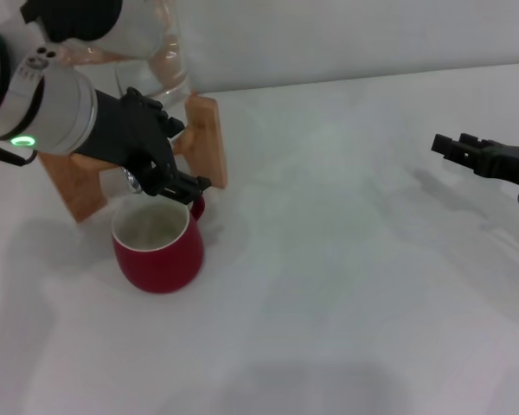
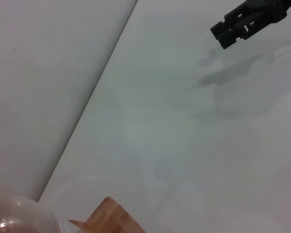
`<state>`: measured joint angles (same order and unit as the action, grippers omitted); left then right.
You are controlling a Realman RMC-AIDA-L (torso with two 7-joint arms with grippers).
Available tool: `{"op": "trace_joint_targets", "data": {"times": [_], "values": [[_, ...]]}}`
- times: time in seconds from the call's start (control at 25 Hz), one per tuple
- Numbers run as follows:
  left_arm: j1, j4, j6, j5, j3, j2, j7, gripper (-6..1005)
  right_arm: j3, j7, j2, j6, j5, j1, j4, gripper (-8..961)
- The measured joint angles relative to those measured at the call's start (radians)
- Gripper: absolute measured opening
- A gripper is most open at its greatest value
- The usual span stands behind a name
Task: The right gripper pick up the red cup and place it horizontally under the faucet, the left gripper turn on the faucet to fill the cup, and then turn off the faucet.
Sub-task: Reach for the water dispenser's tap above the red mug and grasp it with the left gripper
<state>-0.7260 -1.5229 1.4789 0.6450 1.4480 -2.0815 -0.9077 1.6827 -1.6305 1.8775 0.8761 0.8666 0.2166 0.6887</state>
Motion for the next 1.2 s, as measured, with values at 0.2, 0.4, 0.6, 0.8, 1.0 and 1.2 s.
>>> {"op": "trace_joint_targets", "data": {"times": [0.2,0.4,0.6,0.8,1.0,1.2], "values": [[0.004,0.000,0.006,0.000,0.000,0.001,0.000,799,0.000,0.000,0.000,0.000,0.000,-0.001,-0.001,594],[0.005,-0.011,0.029,0.001,0.000,0.000,0.000,799,0.000,0.000,0.000,0.000,0.000,-0.002,-0.001,594],[0.004,-0.026,0.047,0.001,0.000,0.000,0.006,800,0.000,0.000,-0.001,0.000,0.000,-0.001,-0.004,594],[0.012,-0.055,0.058,0.000,0.000,0.000,0.011,800,0.000,0.000,-0.002,0.000,0.000,0.005,-0.013,594],[0.016,-0.063,0.064,0.001,0.001,0.000,0.012,800,0.000,0.000,-0.002,0.000,0.001,0.007,-0.013,594],[0.016,-0.063,0.056,-0.005,0.002,0.000,0.012,800,0.000,0.000,-0.002,0.000,0.001,0.007,-0.013,594]]}}
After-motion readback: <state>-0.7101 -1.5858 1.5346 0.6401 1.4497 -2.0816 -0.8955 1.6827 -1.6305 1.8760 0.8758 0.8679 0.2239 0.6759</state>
